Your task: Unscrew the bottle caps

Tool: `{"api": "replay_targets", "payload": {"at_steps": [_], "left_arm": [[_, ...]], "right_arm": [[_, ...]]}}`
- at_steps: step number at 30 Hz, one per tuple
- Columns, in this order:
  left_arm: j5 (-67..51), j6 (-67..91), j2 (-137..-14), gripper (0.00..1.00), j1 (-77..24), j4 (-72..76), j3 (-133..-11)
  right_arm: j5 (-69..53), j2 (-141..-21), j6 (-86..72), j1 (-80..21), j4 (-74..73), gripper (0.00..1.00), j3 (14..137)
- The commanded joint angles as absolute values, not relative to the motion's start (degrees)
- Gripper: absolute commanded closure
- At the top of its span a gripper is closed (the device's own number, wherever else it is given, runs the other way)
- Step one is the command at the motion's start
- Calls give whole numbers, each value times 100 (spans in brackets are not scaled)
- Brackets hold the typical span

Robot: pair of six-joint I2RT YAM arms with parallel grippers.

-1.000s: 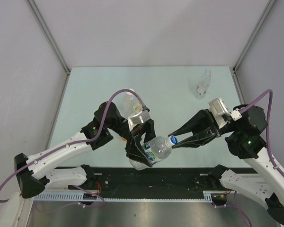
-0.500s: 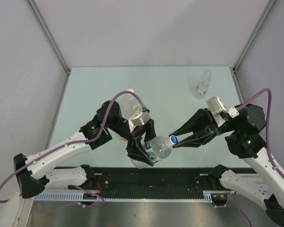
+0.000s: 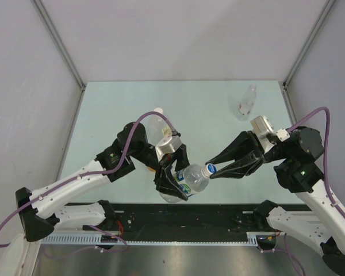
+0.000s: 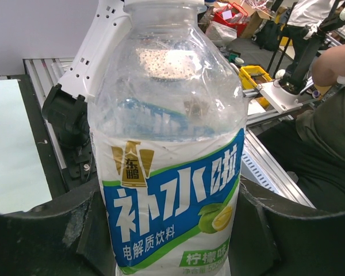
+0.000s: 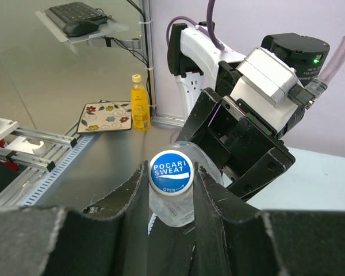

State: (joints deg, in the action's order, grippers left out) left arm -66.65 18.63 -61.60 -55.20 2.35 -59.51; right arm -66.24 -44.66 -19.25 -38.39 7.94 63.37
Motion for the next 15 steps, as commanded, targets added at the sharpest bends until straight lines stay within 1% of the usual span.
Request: {"api": "replay_targets", "payload": {"at_steps": [1, 6, 15], "left_arm": [[-6768, 1477, -5845, 100, -5449, 537, -6337], [-6768, 1415, -5862, 100, -5449, 466, -6284], [-6741, 1161, -5941, 100, -5432, 193, -6205]], "right_arm": [[-6768, -4324, -2083, -3779, 694, 99, 6319], [-6829, -4272, -2294, -3718, 1001, 100, 6337], [-6934, -4228, -2373, -3472, 1011, 100, 6609]]}}
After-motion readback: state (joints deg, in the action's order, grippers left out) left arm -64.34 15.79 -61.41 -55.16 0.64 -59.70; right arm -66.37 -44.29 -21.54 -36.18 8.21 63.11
